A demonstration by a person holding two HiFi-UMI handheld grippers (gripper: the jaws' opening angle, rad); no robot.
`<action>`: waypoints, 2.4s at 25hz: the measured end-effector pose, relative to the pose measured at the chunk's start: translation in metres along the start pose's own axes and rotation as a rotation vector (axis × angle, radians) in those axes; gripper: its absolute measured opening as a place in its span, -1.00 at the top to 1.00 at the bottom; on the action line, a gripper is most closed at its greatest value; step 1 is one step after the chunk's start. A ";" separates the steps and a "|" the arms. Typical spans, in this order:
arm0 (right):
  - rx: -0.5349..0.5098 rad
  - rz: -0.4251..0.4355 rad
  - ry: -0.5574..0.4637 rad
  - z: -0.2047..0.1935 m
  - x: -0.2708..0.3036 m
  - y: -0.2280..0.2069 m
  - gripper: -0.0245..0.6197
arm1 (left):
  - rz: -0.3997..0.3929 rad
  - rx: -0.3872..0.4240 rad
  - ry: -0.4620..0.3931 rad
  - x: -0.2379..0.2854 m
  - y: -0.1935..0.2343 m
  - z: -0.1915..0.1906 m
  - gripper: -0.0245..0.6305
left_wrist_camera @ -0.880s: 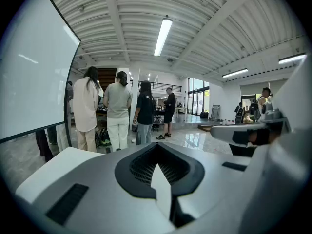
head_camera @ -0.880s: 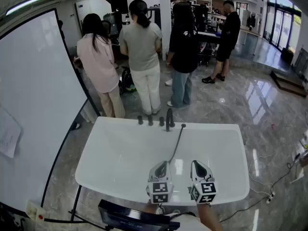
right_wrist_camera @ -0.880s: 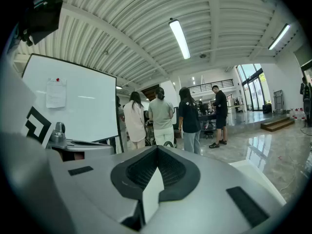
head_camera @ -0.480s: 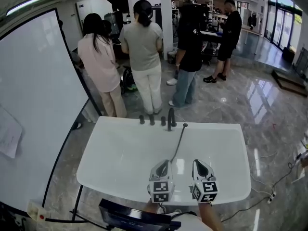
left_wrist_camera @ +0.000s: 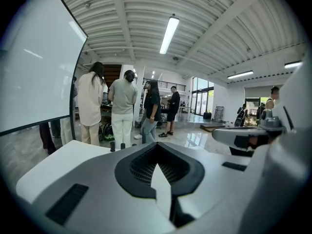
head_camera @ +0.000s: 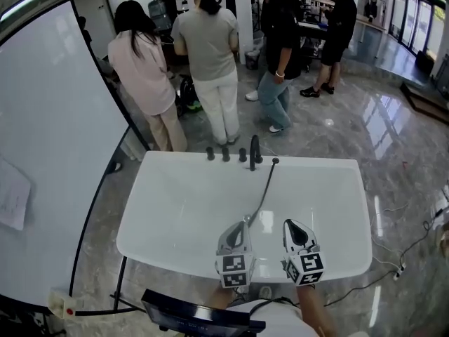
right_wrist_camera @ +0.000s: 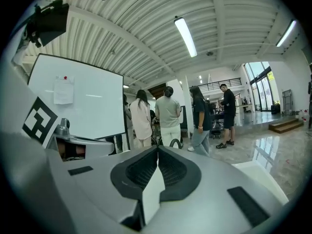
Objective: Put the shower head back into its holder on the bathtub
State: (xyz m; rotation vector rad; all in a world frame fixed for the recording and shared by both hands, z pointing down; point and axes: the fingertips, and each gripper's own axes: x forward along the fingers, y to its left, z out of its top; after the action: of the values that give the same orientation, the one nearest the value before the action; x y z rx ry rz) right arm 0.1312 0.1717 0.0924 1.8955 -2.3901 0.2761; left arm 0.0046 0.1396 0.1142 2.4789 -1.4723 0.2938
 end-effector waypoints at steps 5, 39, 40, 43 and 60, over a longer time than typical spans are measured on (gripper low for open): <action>-0.010 0.066 0.093 -0.036 0.010 0.015 0.90 | 0.031 -0.042 0.105 -0.010 0.023 -0.045 0.92; -0.582 0.771 0.685 -0.371 0.149 -0.023 0.52 | 0.223 -0.247 0.349 0.107 0.069 -0.286 0.92; -0.610 0.784 0.692 -0.379 0.155 -0.024 0.52 | 0.234 -0.279 0.354 0.111 0.073 -0.293 0.92; -0.692 0.820 0.712 -0.407 0.173 -0.025 0.47 | 0.230 -0.379 0.363 0.124 0.082 -0.318 0.92; -1.129 1.127 0.882 -0.614 0.279 -0.004 0.38 | 0.129 -0.646 0.395 0.182 0.136 -0.419 0.92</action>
State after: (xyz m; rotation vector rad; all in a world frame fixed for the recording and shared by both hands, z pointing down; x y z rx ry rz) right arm 0.0396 0.0202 0.7433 -0.1306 -1.8901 -0.1653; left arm -0.0493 0.0539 0.5797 1.7093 -1.2969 0.2588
